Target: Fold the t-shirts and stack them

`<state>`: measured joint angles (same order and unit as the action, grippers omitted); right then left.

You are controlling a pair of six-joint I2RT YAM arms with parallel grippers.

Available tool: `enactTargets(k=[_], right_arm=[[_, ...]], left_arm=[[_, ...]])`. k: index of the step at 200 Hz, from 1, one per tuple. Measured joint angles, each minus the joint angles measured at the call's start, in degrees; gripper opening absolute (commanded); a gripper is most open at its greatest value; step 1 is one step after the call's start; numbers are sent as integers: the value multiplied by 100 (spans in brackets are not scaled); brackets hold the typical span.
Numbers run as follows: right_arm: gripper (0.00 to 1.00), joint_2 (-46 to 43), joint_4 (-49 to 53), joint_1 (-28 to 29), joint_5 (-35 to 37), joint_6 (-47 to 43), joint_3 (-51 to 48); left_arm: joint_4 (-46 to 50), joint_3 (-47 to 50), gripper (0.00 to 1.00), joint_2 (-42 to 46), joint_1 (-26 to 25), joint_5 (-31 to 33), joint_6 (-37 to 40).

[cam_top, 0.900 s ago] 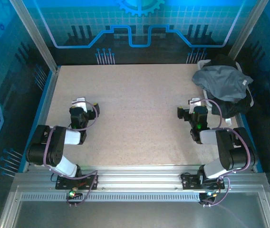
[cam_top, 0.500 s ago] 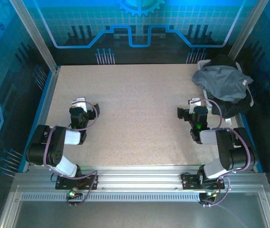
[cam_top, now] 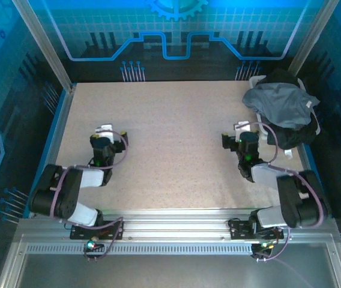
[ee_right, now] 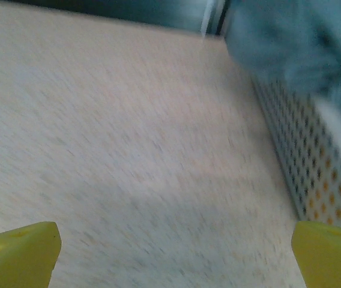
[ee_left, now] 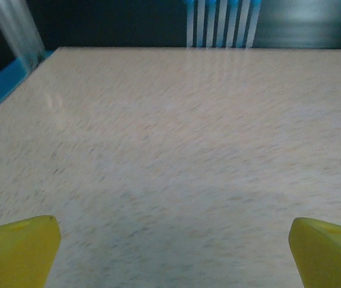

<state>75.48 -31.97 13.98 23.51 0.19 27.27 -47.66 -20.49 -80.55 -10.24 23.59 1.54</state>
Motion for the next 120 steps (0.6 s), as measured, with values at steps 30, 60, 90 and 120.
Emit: enactTargets(k=[30,60,90,120], right_arm=[[100,-772,2352,96,-2,1513,2396],[100,-234,3834,-472,-96,2809,4800],[93,1058,5082,-522,208,3534,6231],[82,2612,6398,-839,348,4360,7184]], left_arm=[[2343,-1753,99,966,-621,636,-782],[4378,-4129,99,940,-111,105,-2765],[5425,-5438,96,269,52,-1143,-3779],[6039,-5606,80,-197,-319,-2347,-4441]])
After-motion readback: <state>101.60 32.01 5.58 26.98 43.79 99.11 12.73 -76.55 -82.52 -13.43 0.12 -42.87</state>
